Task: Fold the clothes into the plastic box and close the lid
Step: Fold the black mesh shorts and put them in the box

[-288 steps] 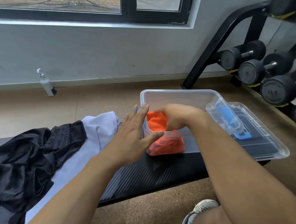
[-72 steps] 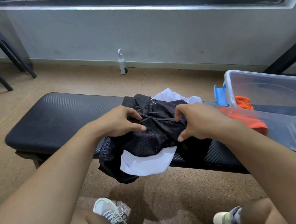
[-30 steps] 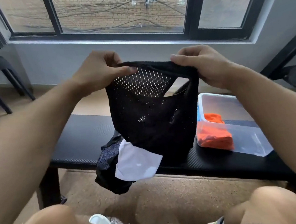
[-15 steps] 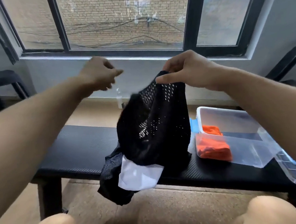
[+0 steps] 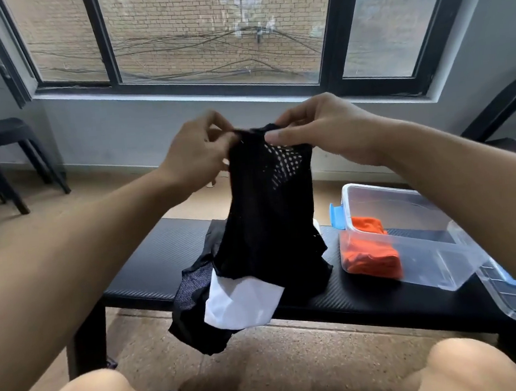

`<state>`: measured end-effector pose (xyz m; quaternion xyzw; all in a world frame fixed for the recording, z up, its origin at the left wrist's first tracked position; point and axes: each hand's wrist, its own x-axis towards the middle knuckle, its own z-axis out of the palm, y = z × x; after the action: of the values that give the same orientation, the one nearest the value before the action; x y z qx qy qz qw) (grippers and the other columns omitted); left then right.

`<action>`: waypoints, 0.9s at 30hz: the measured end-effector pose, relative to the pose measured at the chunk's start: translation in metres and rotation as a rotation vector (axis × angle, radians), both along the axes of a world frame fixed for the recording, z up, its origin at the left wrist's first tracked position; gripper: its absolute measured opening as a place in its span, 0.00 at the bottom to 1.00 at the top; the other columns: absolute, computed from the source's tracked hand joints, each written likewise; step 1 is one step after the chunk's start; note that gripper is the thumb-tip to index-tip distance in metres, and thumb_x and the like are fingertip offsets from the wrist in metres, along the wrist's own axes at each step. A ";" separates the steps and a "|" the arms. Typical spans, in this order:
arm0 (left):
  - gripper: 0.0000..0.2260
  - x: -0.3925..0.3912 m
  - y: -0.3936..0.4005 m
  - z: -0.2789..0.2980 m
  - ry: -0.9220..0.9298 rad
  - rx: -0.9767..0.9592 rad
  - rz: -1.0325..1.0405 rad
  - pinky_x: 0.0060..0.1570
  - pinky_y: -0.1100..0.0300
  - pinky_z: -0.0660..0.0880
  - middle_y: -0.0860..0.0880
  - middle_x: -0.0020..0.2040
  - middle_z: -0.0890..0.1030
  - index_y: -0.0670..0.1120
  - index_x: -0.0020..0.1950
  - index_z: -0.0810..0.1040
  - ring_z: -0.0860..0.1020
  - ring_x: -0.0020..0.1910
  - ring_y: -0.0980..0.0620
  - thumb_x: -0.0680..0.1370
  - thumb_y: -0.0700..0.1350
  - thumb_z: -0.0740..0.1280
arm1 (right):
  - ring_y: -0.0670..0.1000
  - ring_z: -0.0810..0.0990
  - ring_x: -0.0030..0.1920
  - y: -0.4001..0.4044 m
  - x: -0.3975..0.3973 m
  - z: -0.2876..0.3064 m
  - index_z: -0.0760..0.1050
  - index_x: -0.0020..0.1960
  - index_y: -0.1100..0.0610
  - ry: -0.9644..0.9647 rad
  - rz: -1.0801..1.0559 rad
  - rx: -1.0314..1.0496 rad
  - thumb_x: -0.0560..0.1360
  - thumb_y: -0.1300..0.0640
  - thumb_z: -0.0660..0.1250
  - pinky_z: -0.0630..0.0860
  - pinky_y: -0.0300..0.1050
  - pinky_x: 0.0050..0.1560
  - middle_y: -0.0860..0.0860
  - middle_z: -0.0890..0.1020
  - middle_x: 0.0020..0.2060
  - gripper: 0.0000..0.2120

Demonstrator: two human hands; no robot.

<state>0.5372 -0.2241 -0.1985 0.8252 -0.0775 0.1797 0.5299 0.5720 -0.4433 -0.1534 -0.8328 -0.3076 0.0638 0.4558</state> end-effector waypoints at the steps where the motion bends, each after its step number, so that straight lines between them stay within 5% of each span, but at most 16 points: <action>1: 0.07 0.005 0.005 0.003 -0.015 -0.037 0.064 0.48 0.44 0.83 0.43 0.44 0.84 0.50 0.45 0.74 0.82 0.43 0.48 0.82 0.41 0.66 | 0.42 0.78 0.37 -0.002 -0.001 -0.001 0.84 0.47 0.53 -0.014 0.009 -0.030 0.72 0.49 0.77 0.71 0.35 0.44 0.45 0.83 0.34 0.08; 5: 0.08 0.021 0.024 0.015 -0.007 -0.097 0.164 0.53 0.36 0.80 0.41 0.47 0.82 0.53 0.45 0.72 0.79 0.44 0.47 0.83 0.43 0.64 | 0.50 0.83 0.39 -0.006 -0.004 -0.009 0.78 0.53 0.53 0.020 0.060 -0.142 0.71 0.50 0.77 0.76 0.46 0.49 0.51 0.87 0.39 0.14; 8: 0.06 0.029 0.044 0.023 -0.009 -0.068 0.274 0.54 0.38 0.81 0.44 0.47 0.80 0.54 0.45 0.72 0.80 0.46 0.45 0.82 0.45 0.64 | 0.43 0.81 0.35 -0.008 -0.002 -0.017 0.79 0.46 0.52 -0.119 0.063 -0.314 0.70 0.46 0.78 0.76 0.42 0.45 0.46 0.86 0.36 0.13; 11: 0.02 0.030 0.062 0.022 0.094 -0.026 0.320 0.48 0.46 0.83 0.42 0.50 0.79 0.47 0.51 0.73 0.80 0.46 0.44 0.83 0.44 0.63 | 0.45 0.74 0.32 -0.018 0.005 -0.016 0.77 0.37 0.52 -0.315 -0.020 -0.420 0.68 0.38 0.76 0.70 0.44 0.38 0.48 0.78 0.30 0.18; 13: 0.07 0.026 0.068 0.013 0.261 -0.049 0.286 0.41 0.54 0.79 0.43 0.47 0.80 0.43 0.50 0.77 0.78 0.41 0.46 0.83 0.40 0.60 | 0.50 0.72 0.33 -0.027 0.011 -0.015 0.74 0.35 0.55 -0.375 -0.082 -0.390 0.68 0.36 0.76 0.68 0.46 0.39 0.55 0.77 0.32 0.23; 17: 0.19 0.015 0.075 -0.007 0.576 -0.384 0.083 0.51 0.50 0.77 0.46 0.43 0.83 0.46 0.47 0.79 0.80 0.40 0.47 0.83 0.40 0.49 | 0.48 0.71 0.35 -0.038 0.022 -0.020 0.76 0.38 0.60 -0.246 -0.114 -0.278 0.70 0.40 0.75 0.67 0.47 0.41 0.52 0.75 0.32 0.23; 23: 0.14 0.022 0.080 -0.016 0.540 -0.947 0.080 0.49 0.54 0.76 0.46 0.35 0.78 0.48 0.35 0.65 0.79 0.37 0.48 0.80 0.45 0.55 | 0.41 0.77 0.32 -0.049 0.029 -0.036 0.77 0.41 0.55 -0.054 -0.086 -0.242 0.72 0.58 0.78 0.73 0.37 0.37 0.43 0.80 0.30 0.09; 27: 0.10 0.022 0.069 -0.010 0.651 -0.662 0.030 0.33 0.66 0.72 0.51 0.33 0.75 0.47 0.40 0.73 0.72 0.26 0.56 0.81 0.43 0.65 | 0.43 0.70 0.28 -0.051 0.028 -0.057 0.75 0.33 0.54 -0.088 -0.072 -0.389 0.71 0.55 0.79 0.66 0.39 0.32 0.42 0.73 0.25 0.14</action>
<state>0.5588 -0.1550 -0.2085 0.6261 0.1666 -0.0660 0.7589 0.5995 -0.4947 -0.2102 -0.9175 -0.2792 0.0695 0.2747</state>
